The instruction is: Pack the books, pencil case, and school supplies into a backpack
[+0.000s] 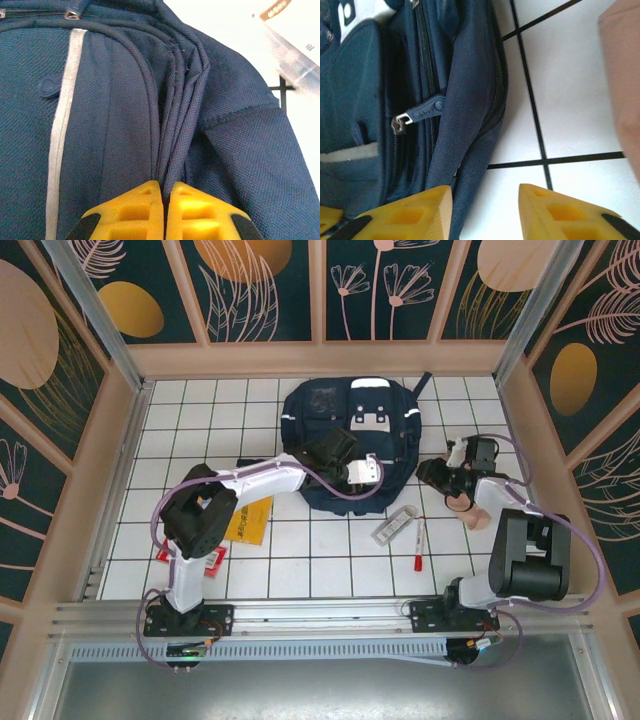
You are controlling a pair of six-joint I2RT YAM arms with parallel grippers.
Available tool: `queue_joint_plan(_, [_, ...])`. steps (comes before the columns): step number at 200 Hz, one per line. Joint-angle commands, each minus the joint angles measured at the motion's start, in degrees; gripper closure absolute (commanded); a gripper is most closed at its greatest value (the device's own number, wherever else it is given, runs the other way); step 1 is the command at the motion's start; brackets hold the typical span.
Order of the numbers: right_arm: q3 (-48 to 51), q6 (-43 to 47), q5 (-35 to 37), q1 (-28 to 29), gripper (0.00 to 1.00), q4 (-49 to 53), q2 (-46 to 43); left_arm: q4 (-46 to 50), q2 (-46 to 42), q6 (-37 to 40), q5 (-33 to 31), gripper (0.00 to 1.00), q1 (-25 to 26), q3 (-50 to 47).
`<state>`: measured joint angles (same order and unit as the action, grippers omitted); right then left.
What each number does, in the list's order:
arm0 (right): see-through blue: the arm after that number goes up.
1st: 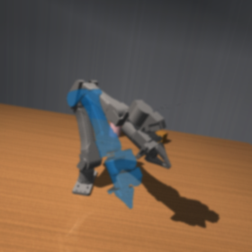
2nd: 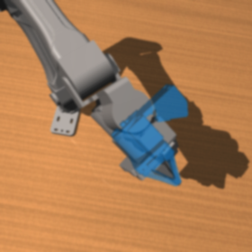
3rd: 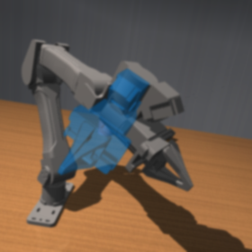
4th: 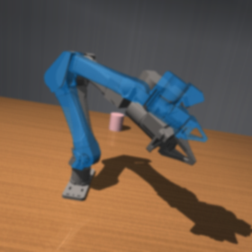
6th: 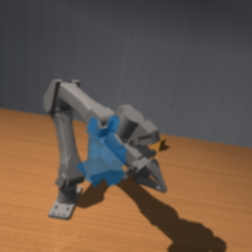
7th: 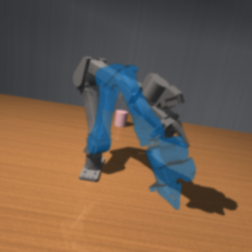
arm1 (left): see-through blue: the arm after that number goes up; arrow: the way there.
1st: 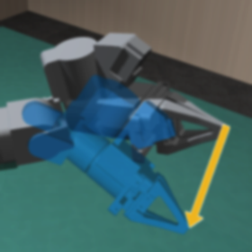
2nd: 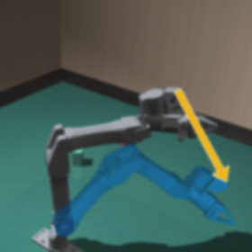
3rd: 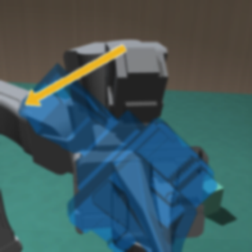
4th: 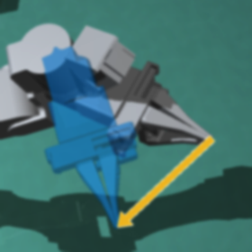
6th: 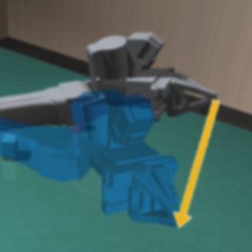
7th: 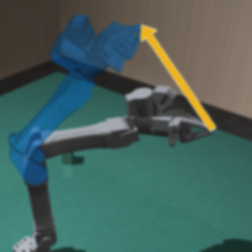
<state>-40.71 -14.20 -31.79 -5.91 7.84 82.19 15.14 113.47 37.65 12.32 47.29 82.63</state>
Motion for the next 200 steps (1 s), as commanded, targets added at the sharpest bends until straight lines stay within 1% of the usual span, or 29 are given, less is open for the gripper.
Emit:
queue_joint_plan(1, [0.1, 5.1, -5.2, 1.6, 0.68, -0.9, -0.5, 2.2, -5.3, -5.8, 5.1, 1.0, -1.8, 5.8])
queue_joint_plan(7, [-0.1, 6.1, -5.7, 2.0, 0.73, -1.0, -0.2, 2.4, -5.5, -7.2, 6.8, 1.0, -2.4, 6.7])
queue_joint_plan(21, [-1.0, 8.5, -7.1, 3.5, 0.74, -0.9, 0.6, 2.1, -5.5, -9.5, 11.1, 1.0, -3.8, 7.4])
queue_joint_plan(34, [-2.1, 9.9, -7.2, 4.9, 0.71, 0.0, 1.2, 2.0, -5.4, -10.5, 14.2, 1.0, -4.7, 7.6])
queue_joint_plan(66, [-3.6, 10.4, -6.0, 7.7, 0.62, -0.2, 1.1, 3.2, -5.4, -9.3, 16.7, 1.0, -4.9, 7.4])
queue_joint_plan(92, [-5.3, 10.7, -4.1, 7.7, 0.57, 2.0, -0.1, 5.0, -5.3, -9.3, 16.9, 1.0, -5.1, 8.1])
queue_joint_plan(119, [-6.9, 11.6, -3.2, 7.7, 0.54, 4.8, -0.4, 4.4, -5.5, -10.3, 18.3, 1.0, -5.5, 7.6])
queue_joint_plan(138, [-7.0, 11.3, -2.4, 7.9, 0.52, 4.9, -0.1, 4.2, -5.8, -10.9, 19.2, 1.0, -5.8, 7.3])
queue_joint_plan(143, [-6.9, 11.3, -2.5, 7.9, 0.48, 5.0, 0.0, 4.0, -5.8, -10.9, 19.6, 1.0, -5.8, 7.0])
queue_joint_plan(154, [-7.5, 11.7, -2.2, 8.1, 0.46, 6.1, 0.1, 3.4, -5.9, -10.9, 19.5, 1.0, -5.7, 6.5])
queue_joint_plan(173, [-8.4, 12.7, 0.8, 8.7, 0.44, 8.4, -0.3, 3.7, -5.6, -10.9, 18.8, 1.0, -5.8, 6.6])
queue_joint_plan(200, [-10.0, 14.4, 2.0, 9.5, 0.44, 11.1, -0.8, 3.5, -5.6, -10.5, 18.2, 1.0, -5.9, 6.4])
